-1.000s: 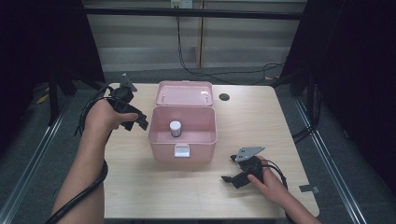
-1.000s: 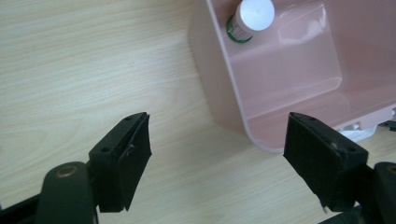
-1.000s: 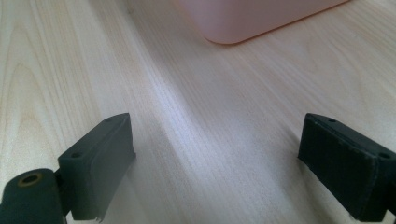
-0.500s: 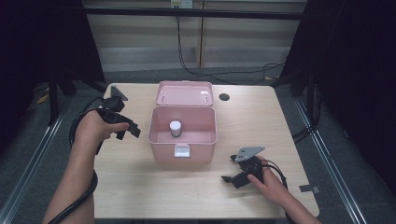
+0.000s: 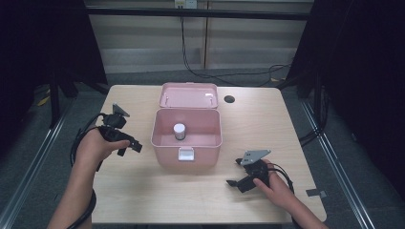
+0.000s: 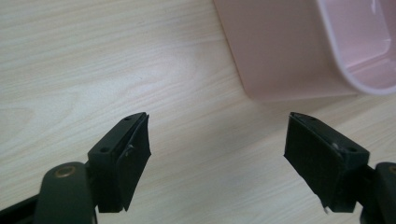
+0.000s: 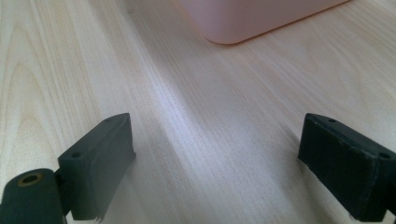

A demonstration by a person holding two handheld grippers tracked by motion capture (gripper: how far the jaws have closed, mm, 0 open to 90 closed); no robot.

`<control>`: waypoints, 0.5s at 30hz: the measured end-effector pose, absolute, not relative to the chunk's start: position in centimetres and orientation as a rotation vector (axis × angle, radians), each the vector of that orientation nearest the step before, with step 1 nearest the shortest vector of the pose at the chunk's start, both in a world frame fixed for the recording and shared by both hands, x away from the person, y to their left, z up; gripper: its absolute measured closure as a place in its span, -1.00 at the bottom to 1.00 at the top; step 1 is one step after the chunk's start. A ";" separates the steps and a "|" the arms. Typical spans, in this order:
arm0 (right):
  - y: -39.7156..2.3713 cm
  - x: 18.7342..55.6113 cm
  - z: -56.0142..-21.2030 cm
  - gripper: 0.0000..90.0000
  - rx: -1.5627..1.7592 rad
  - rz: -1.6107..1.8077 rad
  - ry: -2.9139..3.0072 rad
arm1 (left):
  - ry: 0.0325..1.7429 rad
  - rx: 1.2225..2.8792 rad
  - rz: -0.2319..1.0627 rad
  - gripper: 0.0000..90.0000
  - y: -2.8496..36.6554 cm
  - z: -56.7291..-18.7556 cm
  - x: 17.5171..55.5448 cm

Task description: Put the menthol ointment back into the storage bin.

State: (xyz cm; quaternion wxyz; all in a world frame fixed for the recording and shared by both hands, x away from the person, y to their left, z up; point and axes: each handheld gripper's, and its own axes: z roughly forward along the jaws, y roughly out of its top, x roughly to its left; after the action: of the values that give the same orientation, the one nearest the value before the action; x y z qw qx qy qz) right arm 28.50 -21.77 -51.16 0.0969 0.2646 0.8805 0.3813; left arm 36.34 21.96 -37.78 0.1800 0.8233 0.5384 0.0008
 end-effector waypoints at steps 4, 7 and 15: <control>-21.8 28.5 -51.2 -0.78 0.786 1.128 2.608 | 1.496 2.323 0.018 -0.51 22.0 -38.5 35.8; -21.8 28.5 -51.2 -0.78 0.785 1.127 2.609 | 1.479 2.309 0.026 -0.51 22.1 -39.1 35.4; -21.8 28.5 -51.2 -0.78 0.785 1.127 2.609 | 1.444 2.310 0.034 -0.52 21.9 -41.3 34.0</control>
State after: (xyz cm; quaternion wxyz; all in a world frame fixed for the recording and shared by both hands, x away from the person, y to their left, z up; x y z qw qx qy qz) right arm 28.48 -21.78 -51.16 0.0963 0.2649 0.8808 0.3805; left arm 33.96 21.88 -41.27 0.2073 0.8295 0.5185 0.0124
